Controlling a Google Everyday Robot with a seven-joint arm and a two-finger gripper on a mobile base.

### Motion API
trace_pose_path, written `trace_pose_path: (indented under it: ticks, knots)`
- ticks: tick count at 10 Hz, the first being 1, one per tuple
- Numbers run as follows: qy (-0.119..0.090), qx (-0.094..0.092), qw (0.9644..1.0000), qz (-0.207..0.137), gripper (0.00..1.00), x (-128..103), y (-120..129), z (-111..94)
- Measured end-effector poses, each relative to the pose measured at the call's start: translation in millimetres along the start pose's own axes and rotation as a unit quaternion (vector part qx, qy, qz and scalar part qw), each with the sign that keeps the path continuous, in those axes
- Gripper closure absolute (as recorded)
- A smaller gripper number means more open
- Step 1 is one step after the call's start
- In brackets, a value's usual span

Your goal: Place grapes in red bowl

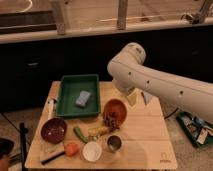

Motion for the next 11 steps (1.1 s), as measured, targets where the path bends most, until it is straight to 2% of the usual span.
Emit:
trace_pose_path:
  ticks: [11]
  knots:
    - [0.000, 0.010, 0.9999, -0.010, 0.20, 1.4, -0.4, -2.7]
